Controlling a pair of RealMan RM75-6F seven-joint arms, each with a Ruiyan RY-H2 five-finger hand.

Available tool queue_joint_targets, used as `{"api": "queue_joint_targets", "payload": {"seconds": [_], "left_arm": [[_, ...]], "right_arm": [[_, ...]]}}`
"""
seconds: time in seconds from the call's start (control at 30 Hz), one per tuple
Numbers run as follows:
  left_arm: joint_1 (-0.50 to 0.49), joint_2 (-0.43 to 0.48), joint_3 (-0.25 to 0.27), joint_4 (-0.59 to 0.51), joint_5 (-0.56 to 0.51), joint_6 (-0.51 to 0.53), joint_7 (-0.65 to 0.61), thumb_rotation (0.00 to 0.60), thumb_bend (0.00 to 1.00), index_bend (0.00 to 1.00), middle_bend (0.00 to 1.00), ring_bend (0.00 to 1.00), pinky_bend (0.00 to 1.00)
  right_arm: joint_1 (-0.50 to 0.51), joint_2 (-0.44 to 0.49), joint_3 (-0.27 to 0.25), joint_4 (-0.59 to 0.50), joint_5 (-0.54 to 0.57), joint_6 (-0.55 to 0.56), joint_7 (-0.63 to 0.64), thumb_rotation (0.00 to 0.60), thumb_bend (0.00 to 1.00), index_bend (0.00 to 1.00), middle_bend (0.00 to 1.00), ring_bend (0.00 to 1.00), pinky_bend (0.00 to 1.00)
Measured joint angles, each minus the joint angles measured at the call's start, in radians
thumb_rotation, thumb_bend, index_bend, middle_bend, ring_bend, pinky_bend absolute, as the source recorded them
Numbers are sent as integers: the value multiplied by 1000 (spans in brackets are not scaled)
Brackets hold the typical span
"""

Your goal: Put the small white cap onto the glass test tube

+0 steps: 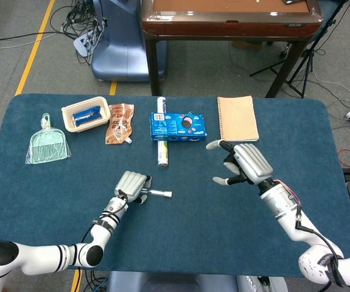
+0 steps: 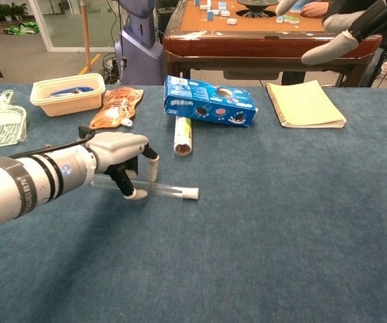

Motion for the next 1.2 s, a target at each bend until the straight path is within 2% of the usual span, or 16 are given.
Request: {"api": "queue_joint_targets", "payload": {"seconds": [0.17, 0.27, 0.4, 0.47, 0.57, 0.63, 0.73, 0.8, 0.87, 0.93, 1.2], "left_arm": [[18, 40, 1, -50, 31, 20, -17, 600, 257, 378, 1000, 1000, 1000], [41, 94, 4, -113, 66, 47, -40, 600, 257, 374, 995, 1000, 1000], [91, 203, 11, -221, 136, 94, -96, 600, 257, 374, 909, 922, 1000], [130, 269, 21, -271, 188, 129, -138, 600, 257, 374, 829, 827, 1000], [195, 345, 48, -305, 276, 192, -199, 600, 258, 374, 740, 713, 985], [246, 388, 73, -309, 339, 239, -245, 600, 257, 374, 692, 659, 934], [317, 441, 113, -302, 418, 302, -312, 600, 257, 374, 643, 590, 813], [355, 467, 135, -291, 460, 337, -344, 600, 257, 371, 609, 540, 722], [397, 490, 156, -279, 501, 378, -373, 600, 257, 364, 556, 480, 628], [435, 502, 173, -265, 536, 420, -389, 600, 257, 361, 522, 449, 580], [565, 520, 220, -208, 645, 567, -425, 600, 257, 357, 469, 402, 497]], "right_arm": [[-12, 21, -6, -2, 0, 9, -23, 600, 9, 302, 986, 1000, 1000], [-29, 47, -20, 0, 4, 22, -59, 600, 17, 302, 967, 1000, 1000], [-66, 80, -55, 4, 18, 45, -128, 600, 119, 302, 886, 997, 1000], [-92, 91, -81, 7, 23, 66, -172, 600, 140, 302, 822, 959, 1000], [-141, 100, -124, 13, 23, 112, -226, 600, 151, 302, 666, 768, 964], [-172, 101, -144, 19, 18, 145, -243, 600, 152, 302, 556, 613, 843], [-219, 96, -167, 32, -1, 206, -254, 600, 153, 302, 433, 450, 674], [-254, 85, -180, 49, -22, 254, -254, 600, 153, 302, 387, 390, 609], [-288, 64, -192, 73, -50, 307, -252, 600, 153, 302, 364, 364, 580], [-319, 40, -202, 98, -77, 354, -250, 600, 153, 302, 359, 359, 574], [-453, -68, -239, 185, -171, 529, -252, 600, 152, 302, 359, 359, 574]]}}
